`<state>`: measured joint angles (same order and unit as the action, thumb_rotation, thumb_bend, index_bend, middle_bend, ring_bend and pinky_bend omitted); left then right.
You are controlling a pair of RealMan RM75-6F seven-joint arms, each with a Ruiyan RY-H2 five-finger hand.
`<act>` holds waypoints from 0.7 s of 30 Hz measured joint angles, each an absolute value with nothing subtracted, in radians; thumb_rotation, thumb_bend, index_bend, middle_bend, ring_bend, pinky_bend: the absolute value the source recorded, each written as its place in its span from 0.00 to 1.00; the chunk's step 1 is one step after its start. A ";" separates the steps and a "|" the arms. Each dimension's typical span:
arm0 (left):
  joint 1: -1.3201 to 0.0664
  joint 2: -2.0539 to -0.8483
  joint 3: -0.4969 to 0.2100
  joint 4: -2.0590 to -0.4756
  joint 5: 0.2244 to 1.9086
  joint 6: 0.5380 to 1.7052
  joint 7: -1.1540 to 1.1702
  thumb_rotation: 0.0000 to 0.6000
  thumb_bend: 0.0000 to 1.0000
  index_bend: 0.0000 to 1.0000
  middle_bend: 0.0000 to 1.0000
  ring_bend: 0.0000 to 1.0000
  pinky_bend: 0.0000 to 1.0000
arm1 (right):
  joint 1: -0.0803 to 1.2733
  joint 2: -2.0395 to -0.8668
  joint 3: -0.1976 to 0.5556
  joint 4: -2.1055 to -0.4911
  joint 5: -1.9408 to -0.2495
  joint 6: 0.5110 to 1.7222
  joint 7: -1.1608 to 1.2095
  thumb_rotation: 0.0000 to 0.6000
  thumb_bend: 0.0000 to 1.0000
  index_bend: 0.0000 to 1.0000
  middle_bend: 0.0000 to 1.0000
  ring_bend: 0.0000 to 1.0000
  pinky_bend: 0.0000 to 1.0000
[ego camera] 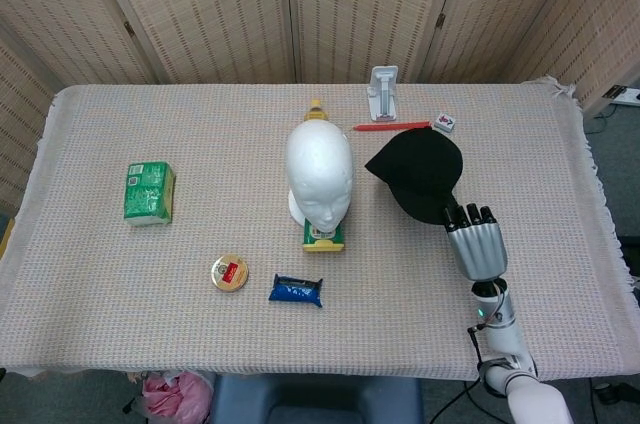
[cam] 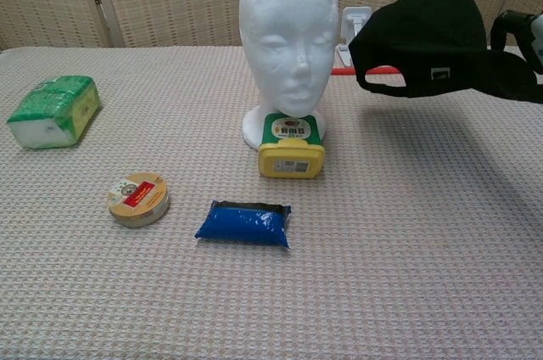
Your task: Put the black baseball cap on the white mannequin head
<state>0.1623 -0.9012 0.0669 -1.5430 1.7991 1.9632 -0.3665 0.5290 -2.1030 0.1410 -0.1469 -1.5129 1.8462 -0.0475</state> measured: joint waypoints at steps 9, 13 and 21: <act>0.159 -0.902 0.065 -1.548 1.803 1.955 -0.352 1.00 0.22 0.00 0.00 0.00 0.13 | 0.585 -2.032 0.136 -0.194 -1.530 1.949 -0.195 1.00 0.57 0.93 0.82 0.75 0.89; 0.157 -0.903 0.064 -1.549 1.805 1.952 -0.346 1.00 0.22 0.00 0.00 0.00 0.13 | 0.627 -2.001 0.135 -0.261 -1.544 1.989 -0.259 1.00 0.57 0.93 0.82 0.75 0.89; 0.158 -0.901 0.065 -1.546 1.808 1.954 -0.354 1.00 0.22 0.00 0.00 0.00 0.13 | 0.716 -1.948 0.134 -0.461 -1.589 2.011 -0.443 1.00 0.57 0.93 0.82 0.75 0.89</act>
